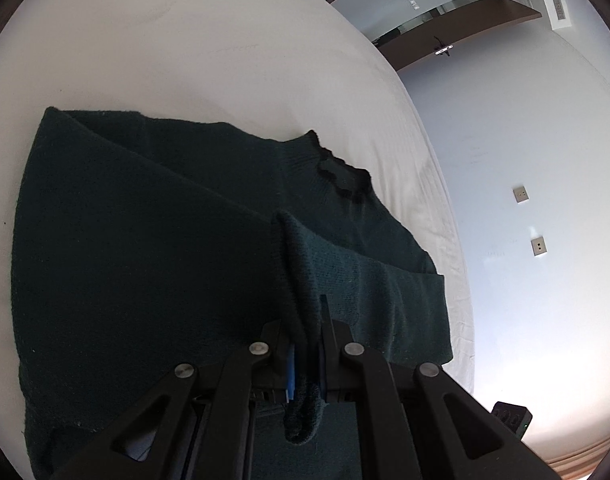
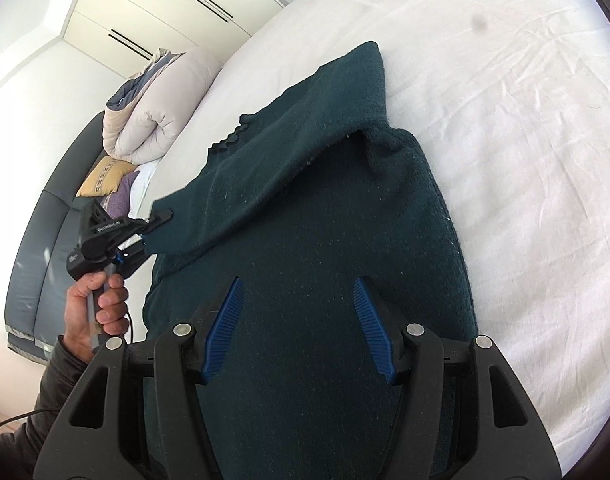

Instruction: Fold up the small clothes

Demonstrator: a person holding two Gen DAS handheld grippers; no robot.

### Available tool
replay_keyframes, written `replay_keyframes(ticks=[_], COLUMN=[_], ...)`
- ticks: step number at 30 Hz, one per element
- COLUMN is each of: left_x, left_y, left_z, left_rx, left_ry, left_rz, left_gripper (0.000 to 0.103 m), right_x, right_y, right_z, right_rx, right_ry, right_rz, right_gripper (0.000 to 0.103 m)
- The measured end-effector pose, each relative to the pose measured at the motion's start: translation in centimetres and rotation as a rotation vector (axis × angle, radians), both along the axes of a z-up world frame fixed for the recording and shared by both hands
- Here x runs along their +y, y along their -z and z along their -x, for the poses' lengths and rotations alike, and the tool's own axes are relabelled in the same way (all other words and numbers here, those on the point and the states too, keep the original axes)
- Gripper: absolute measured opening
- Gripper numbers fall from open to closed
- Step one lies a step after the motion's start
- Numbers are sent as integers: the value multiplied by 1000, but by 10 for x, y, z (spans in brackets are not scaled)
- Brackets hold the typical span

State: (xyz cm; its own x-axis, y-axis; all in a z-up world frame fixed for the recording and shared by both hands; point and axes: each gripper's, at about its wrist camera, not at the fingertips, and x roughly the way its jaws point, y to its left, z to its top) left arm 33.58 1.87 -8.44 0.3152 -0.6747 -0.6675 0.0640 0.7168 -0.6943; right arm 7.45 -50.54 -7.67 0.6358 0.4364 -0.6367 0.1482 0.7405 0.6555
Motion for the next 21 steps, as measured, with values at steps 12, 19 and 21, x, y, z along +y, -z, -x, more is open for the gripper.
replay_keyframes(ticks=[12,19,21], left_x=[-2,12,17], left_y=[36,51,54], left_z=[-13,-12,-10], left_rx=[-4,-32,-49], left_ry=[-15,9,16], left_rz=[11,101,123], left_gripper=[11,12,12], right_x=[-74,-98,-104], right_y=[-23,31,31], right_z=[-81,-142,-150], right_rx=[-49,71,56], right_ry=[20,46,61], right_rz=[-232,-401,-415], right_gripper=[57,56,56])
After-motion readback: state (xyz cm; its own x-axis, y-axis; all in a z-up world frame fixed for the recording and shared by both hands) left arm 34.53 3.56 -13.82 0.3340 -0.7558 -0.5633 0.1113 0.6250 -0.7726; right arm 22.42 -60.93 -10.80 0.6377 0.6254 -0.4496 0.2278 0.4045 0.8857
